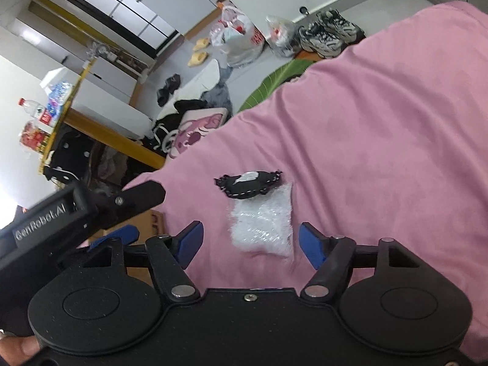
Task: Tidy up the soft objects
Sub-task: 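Move both tools to the black fuzzy plush and clear bag of filling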
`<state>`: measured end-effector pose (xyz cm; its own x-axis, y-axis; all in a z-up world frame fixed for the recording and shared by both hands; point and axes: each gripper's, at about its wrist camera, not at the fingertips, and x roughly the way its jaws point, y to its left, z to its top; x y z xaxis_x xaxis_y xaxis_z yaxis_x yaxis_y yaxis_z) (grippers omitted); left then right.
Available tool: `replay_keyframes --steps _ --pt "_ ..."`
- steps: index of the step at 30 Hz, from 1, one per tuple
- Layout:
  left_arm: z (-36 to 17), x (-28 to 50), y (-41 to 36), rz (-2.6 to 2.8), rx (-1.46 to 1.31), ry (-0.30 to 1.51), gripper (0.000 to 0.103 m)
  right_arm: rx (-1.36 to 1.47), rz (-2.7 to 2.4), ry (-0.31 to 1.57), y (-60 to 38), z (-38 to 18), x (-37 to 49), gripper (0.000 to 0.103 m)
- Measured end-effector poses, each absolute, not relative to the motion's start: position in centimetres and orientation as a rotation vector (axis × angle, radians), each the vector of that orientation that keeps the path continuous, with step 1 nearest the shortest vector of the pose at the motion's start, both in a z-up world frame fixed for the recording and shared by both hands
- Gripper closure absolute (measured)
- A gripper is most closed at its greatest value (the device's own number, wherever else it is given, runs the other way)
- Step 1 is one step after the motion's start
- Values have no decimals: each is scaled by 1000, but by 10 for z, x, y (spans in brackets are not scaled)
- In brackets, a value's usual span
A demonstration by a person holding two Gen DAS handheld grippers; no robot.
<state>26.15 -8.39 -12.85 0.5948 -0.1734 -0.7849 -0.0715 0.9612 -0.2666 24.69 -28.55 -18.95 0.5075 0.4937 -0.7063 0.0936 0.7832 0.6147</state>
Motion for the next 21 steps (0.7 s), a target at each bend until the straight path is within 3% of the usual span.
replay_keyframes --steps 13,15,19,21 --pt "-171 321 -99 -130 -354 1067 21 650 285 1136 -282 -221 265 38" --pt "-178 326 -101 -136 -349 1090 21 658 292 1146 -281 -224 267 43" --pt "-190 331 -106 -146 -334 1126 21 679 319 1162 -282 -229 270 68" --pt "-193 333 -107 -148 -330 1137 21 671 326 1154 -282 -228 267 75"
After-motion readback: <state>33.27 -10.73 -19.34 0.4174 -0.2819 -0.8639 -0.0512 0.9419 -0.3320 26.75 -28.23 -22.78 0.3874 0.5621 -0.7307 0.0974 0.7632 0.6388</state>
